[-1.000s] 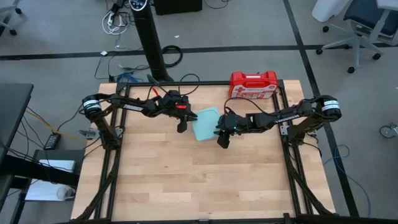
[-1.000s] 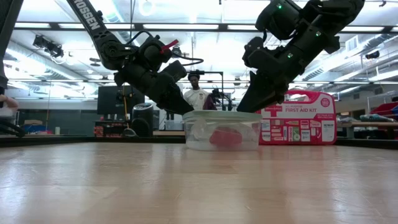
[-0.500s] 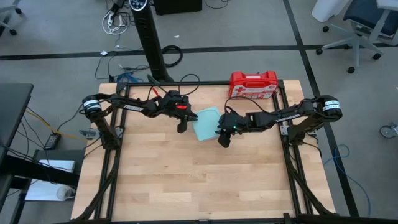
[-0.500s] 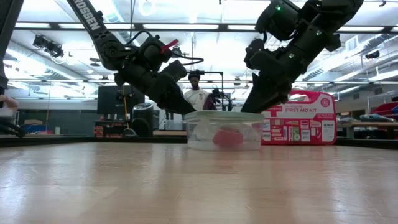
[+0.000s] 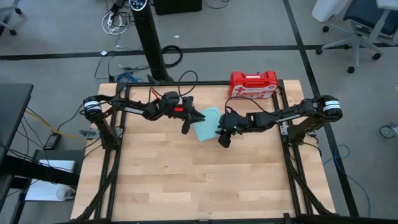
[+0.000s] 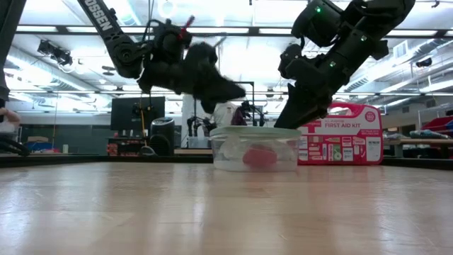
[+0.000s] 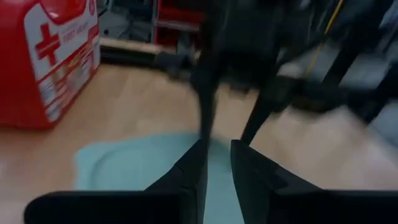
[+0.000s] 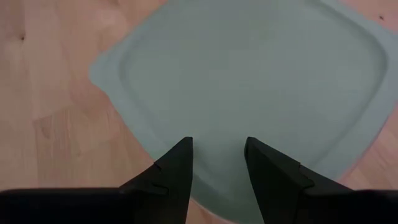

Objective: Roll bandage
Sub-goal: Close the plastic container

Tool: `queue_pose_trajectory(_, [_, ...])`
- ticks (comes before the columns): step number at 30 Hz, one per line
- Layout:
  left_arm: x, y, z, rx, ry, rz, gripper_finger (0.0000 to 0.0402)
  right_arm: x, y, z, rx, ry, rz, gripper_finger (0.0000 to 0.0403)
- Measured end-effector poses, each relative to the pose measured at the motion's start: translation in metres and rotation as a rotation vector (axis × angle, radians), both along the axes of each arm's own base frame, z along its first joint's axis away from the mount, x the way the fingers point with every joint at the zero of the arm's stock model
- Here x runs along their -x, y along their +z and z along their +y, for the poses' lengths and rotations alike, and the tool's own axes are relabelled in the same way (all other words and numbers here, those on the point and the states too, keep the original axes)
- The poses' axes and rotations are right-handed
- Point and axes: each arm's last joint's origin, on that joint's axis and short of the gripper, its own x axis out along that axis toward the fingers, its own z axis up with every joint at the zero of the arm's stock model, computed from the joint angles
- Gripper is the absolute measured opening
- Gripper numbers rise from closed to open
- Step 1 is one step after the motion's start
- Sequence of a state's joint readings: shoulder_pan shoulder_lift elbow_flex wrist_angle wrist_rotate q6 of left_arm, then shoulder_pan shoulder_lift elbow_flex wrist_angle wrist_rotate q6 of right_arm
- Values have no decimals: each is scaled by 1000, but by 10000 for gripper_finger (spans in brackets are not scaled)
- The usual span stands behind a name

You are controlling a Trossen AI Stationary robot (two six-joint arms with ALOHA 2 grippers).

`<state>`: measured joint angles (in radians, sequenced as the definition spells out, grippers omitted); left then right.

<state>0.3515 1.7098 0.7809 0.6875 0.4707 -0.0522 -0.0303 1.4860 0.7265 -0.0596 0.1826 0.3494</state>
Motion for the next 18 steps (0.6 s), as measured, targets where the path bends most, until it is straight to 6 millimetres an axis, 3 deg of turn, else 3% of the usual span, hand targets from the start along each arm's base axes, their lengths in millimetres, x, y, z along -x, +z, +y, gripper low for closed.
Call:
queue_pose_trajectory(11, [-1,11,7,678,238,-41,76,-2,1,1,17,24,-21,149])
queue_pose_trajectory(18, [-1,20,6,791,148,-90,76,-2,1,1,24,31,-22,149])
